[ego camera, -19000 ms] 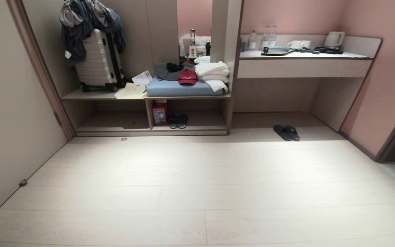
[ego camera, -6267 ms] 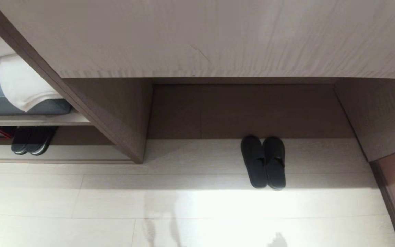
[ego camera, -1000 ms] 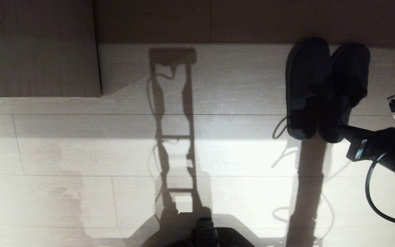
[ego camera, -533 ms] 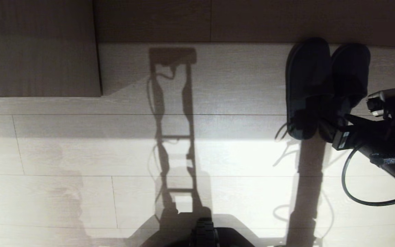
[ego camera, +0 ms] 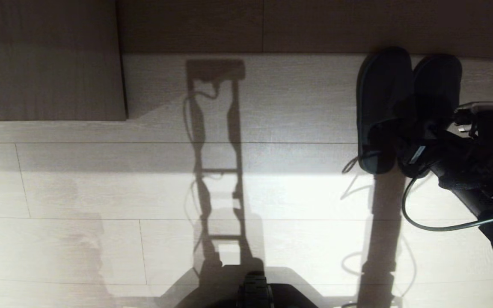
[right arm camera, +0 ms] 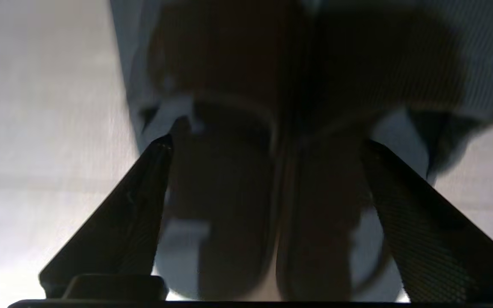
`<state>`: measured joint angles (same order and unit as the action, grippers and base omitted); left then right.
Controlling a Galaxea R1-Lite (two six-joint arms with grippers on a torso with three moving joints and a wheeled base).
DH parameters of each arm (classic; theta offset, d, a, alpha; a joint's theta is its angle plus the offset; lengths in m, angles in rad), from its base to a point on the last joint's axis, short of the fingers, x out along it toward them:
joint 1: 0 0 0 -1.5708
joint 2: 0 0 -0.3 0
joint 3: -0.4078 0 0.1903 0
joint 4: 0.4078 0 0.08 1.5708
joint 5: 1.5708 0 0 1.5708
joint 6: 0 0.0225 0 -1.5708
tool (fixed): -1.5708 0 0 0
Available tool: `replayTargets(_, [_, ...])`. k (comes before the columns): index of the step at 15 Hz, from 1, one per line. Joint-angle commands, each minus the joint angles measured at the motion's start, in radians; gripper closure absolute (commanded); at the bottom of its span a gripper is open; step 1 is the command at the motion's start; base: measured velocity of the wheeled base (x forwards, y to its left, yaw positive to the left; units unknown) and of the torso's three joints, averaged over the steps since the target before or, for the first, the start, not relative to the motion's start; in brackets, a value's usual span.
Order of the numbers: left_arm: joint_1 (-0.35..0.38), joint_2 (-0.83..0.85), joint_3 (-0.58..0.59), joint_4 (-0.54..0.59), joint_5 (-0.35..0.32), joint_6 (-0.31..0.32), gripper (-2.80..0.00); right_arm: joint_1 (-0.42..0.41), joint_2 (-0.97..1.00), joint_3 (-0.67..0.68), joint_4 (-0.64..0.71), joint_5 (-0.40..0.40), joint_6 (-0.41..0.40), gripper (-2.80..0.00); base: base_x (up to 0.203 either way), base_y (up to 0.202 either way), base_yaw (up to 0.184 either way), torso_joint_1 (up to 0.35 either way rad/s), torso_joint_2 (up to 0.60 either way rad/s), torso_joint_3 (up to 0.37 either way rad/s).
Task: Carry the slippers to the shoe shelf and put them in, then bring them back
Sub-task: Pick up the slippers on the floor
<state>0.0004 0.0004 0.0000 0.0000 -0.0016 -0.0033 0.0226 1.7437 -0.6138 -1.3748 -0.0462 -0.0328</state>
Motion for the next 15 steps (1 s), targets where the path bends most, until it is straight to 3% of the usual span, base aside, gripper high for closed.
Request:
replayTargets(1, [0.001,0.000,0.000,0.000,0.000,-0.001,0.00,0.000,0.091,-0.025,-0.099,-0.033,0.005,-2.80,0.000,0.000,0.000,0.000,0.00,0.000])
replayTargets(6, [0.001,0.000,0.000,0.000,0.000,0.000,0.00,0.000,0.140,-0.101,-0.135,-0.057,0.019,-2.80,0.000,0.000,0.000,0.000,0.00,0.000])
replayTargets(15, [0.001,0.000,0.000,0.000,0.000,0.000,0.00,0.000,0.257,-0.361,-0.148,-0.052,0.031,-2.80,0.000,0.000,0.000,0.000,0.00,0.000])
